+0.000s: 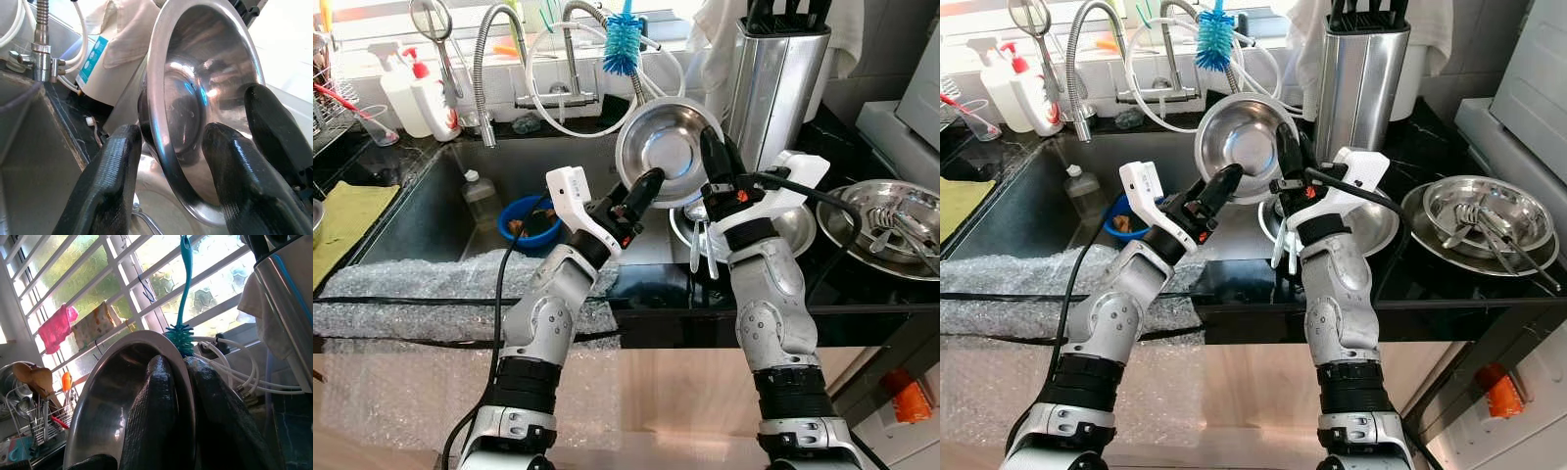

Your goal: Kitchen organization

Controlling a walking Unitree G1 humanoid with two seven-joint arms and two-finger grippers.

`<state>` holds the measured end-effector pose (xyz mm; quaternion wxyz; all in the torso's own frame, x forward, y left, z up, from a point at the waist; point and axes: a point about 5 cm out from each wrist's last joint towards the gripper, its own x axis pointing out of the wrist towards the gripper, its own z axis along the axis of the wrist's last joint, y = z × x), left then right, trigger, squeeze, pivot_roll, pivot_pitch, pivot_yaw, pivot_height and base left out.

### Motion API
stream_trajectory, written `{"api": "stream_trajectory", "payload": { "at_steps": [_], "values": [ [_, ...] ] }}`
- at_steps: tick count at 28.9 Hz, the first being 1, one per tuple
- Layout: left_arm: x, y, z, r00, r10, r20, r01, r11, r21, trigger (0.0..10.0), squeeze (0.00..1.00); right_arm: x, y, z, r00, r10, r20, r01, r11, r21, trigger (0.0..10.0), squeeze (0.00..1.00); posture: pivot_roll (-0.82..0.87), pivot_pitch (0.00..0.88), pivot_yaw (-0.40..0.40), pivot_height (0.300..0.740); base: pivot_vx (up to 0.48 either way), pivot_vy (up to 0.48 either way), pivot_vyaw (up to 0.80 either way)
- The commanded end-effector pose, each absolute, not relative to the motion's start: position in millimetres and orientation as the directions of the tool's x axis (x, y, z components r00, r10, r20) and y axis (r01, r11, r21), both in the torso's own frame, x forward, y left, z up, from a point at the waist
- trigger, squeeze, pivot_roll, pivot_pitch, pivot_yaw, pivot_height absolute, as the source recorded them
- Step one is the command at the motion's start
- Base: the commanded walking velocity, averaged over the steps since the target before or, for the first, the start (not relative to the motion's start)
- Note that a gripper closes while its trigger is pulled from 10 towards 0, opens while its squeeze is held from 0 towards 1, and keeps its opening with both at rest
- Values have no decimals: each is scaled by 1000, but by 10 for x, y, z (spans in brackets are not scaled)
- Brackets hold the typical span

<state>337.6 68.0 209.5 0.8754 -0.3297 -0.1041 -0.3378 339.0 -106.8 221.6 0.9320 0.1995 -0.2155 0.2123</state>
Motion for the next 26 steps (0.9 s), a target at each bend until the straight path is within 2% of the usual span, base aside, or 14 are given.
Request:
{"api": "stream_trajectory", "payload": {
  "at_steps": [1, 26],
  "values": [
    [3408, 718, 2132, 763, -504, 404, 646, 580, -497, 0, 0, 3369, -1016, 2266, 799, 331, 503, -509, 817, 271, 10000, 0, -20, 9, 95, 740, 0, 0, 0],
    [3425, 725, 2156, 764, -495, 415, 646, 582, -495, 0, 0, 3389, -999, 2244, 811, 336, 479, -495, 831, 255, 10000, 0, -19, 0, 92, 740, 0, 0, 0]
  ]
}}
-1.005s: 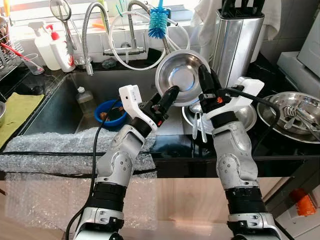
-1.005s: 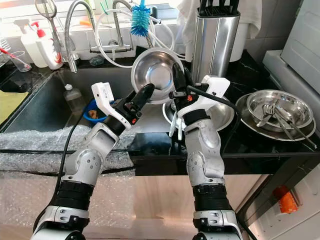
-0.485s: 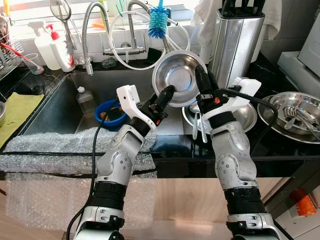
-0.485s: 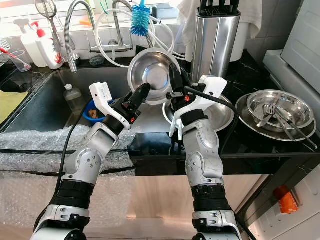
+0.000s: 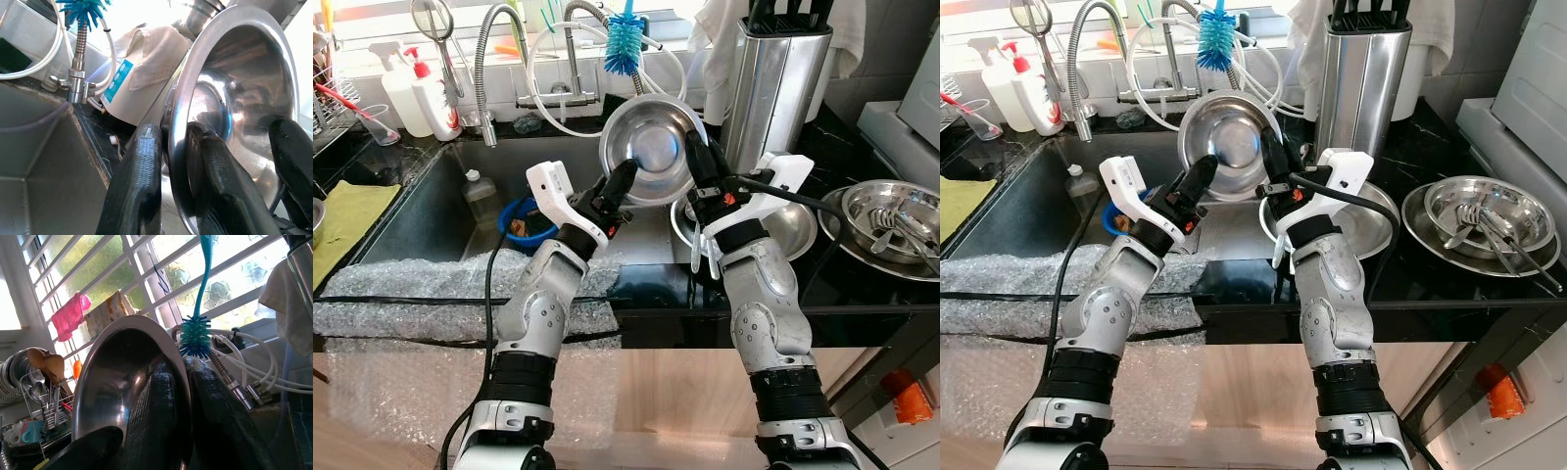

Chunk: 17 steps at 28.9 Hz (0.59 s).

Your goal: Kitchen organization

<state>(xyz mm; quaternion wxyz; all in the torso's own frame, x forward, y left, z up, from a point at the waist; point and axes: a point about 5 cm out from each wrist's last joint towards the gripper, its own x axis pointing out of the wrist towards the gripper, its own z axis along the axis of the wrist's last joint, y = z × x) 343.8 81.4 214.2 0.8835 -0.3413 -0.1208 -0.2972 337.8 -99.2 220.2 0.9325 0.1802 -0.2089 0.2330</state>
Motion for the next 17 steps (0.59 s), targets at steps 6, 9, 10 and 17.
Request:
{"api": "stream_trajectory", "payload": {
  "at_steps": [6, 9, 10, 17],
  "values": [
    [3435, 734, 2167, 768, -487, 415, 640, 586, -497, 0, 0, 3401, -986, 2227, 817, 345, 461, -484, 845, 226, 10000, 0, -15, 5, 92, 740, 0, 0, 0],
    [3441, 736, 2173, 770, -484, 416, 638, 588, -498, 0, 0, 3403, -957, 2219, 815, 360, 453, -491, 844, 213, 10000, 1000, -15, 9, 92, 740, 0, 0, 0],
    [3441, 736, 2174, 770, -484, 416, 638, 588, -498, 0, 0, 3402, -952, 2219, 815, 361, 453, -493, 844, 213, 10000, 1000, -15, 10, 91, 740, 0, 0, 0],
    [3443, 732, 2170, 773, -482, 413, 634, 589, -501, 0, 0, 3392, -924, 2216, 811, 372, 451, -500, 841, 205, 10000, 1000, -15, 15, 90, 740, 0, 0, 0]
  ]
}}
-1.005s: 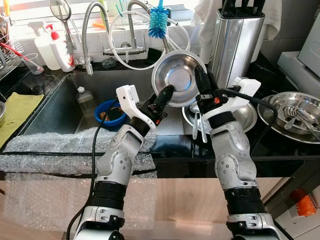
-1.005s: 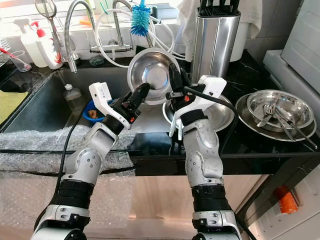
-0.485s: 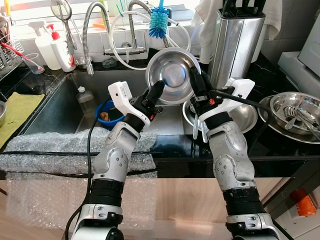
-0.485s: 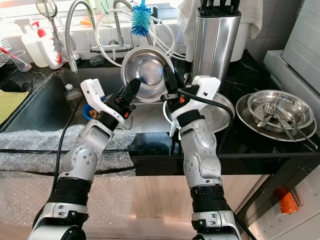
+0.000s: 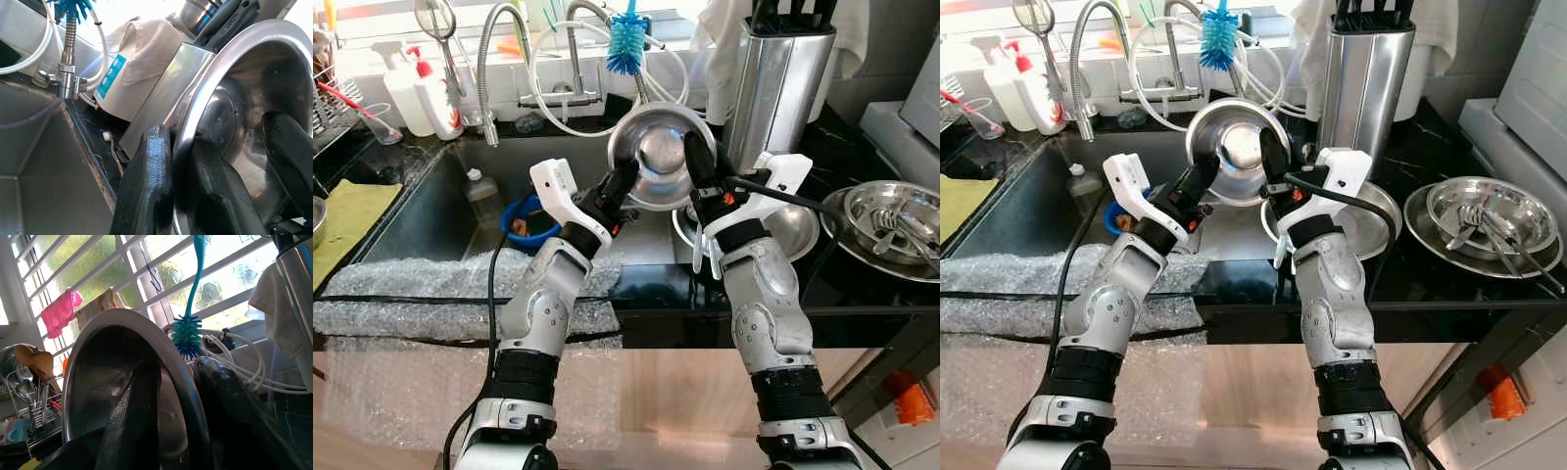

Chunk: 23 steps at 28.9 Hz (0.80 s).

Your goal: Kitchen organization

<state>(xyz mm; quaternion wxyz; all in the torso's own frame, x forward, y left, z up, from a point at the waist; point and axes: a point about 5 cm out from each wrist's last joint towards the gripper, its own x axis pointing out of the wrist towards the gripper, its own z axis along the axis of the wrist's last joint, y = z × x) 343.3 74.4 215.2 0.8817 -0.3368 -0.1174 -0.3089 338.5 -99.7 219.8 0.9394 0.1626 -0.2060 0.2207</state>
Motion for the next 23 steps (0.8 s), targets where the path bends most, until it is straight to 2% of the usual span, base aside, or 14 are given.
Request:
{"api": "stream_trajectory", "payload": {
  "at_steps": [1, 12, 13, 23],
  "values": [
    [3442, 731, 2169, 774, -481, 413, 634, 589, -502, 0, 0, 3390, -918, 2212, 811, 375, 450, -502, 841, 203, 10000, 1000, -14, 14, 89, 740, 0, 0, 0],
    [3451, 739, 2165, 786, -462, 412, 619, 594, -514, 0, 0, 3389, -888, 2220, 809, 379, 449, -504, 840, 200, 10000, 1000, -14, 9, 88, 740, 0, 0, 0],
    [3451, 739, 2163, 787, -459, 412, 616, 594, -517, 0, 0, 3381, -880, 2231, 805, 380, 454, -508, 838, 200, 10000, 0, -15, 8, 89, 740, 0, 0, 0],
    [3513, 806, 2140, 846, -357, 396, 531, 625, -572, 0, 0, 3286, -800, 2425, 759, 383, 527, -558, 800, 222, 10000, 0, -22, 0, 92, 740, 0, 0, 0]
  ]
}}
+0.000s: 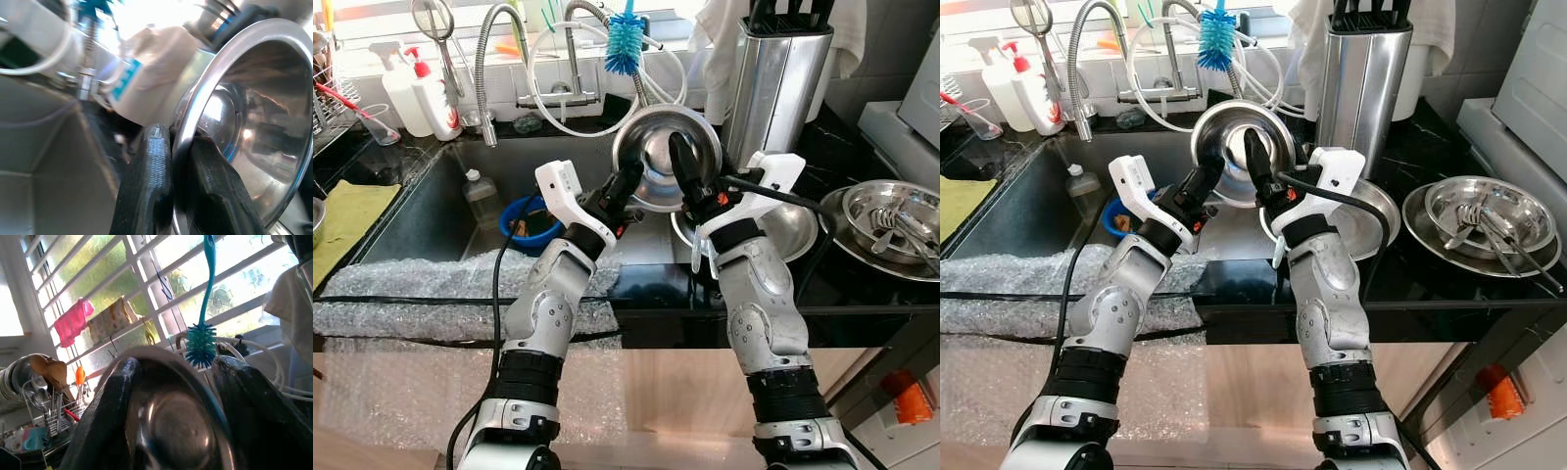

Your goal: Kitchen organization

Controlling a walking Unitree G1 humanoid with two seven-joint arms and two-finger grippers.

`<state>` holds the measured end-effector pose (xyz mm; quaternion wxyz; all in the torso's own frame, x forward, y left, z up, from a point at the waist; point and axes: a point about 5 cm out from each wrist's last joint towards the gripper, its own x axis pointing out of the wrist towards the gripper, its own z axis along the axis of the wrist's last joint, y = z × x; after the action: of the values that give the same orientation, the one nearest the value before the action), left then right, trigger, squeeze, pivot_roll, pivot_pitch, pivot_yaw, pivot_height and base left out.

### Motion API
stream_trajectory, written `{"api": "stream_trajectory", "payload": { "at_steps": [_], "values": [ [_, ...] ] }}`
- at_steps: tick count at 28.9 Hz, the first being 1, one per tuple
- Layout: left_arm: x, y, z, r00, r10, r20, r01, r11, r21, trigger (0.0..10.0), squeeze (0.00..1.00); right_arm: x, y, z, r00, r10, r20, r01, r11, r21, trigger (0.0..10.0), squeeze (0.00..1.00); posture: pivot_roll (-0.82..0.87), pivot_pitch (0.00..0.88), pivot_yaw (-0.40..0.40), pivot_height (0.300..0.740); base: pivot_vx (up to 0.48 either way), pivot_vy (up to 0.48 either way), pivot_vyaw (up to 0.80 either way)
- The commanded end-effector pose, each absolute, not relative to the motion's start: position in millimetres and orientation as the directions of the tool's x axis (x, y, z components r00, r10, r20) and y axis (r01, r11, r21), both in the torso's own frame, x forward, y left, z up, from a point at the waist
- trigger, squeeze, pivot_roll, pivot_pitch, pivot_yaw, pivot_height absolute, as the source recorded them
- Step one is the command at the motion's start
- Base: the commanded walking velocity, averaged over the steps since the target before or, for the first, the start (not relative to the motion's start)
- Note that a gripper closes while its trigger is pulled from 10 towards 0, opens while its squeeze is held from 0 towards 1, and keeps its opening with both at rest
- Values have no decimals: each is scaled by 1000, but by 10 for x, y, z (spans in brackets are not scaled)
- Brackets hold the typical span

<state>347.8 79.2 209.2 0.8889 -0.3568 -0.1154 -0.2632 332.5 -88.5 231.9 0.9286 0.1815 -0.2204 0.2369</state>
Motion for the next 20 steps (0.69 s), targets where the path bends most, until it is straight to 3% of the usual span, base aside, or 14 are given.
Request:
{"api": "stream_trajectory", "payload": {
  "at_steps": [1, 2, 3, 4, 9, 13, 20],
  "values": [
    [3521, 815, 2139, 852, -346, 393, 522, 629, -576, 0, 0, 3281, -796, 2438, 757, 381, 531, -560, 798, 225, 10000, 0, -22, 0, 92, 740, 0, 0, 0],
    [3534, 831, 2134, 862, -328, 387, 504, 637, -583, 0, 0, 3271, -788, 2460, 752, 381, 538, -564, 795, 225, 10000, 0, -22, 0, 92, 740, 0, 0, 0],
    [3568, 876, 2121, 887, -276, 370, 455, 661, -597, 4118, 0, 3247, -765, 2515, 739, 383, 554, -574, 788, 221, 10000, 0, -23, 0, 92, 740, 0, 0, 0],
    [3589, 906, 2107, 902, -247, 355, 422, 678, -602, 10000, 0, 3235, -754, 2543, 733, 384, 561, -579, 785, 219, 10000, 0, -23, 0, 92, 740, 0, 0, 0],
    [3633, 1004, 2090, 929, -159, 334, 347, 689, -636, 10000, 0, 3212, -740, 2592, 724, 387, 571, -586, 781, 215, 10000, 0, -24, 0, 91, 740, 0, 0, 0],
    [3694, 1238, 2088, 954, 27, 299, 185, 733, -655, 10000, 0, 3193, -751, 2609, 729, 375, 572, -575, 789, 216, 10000, 0, -21, 2, 92, 740, 0, 0, 0],
    [3775, 1346, 2211, 935, 57, 350, 152, 827, -541, 10000, 0, 3148, -855, 2563, 764, 338, 549, -511, 836, 197, 10000, 0, -33, 20, 99, 740, 0, 0, 0]
  ]
}}
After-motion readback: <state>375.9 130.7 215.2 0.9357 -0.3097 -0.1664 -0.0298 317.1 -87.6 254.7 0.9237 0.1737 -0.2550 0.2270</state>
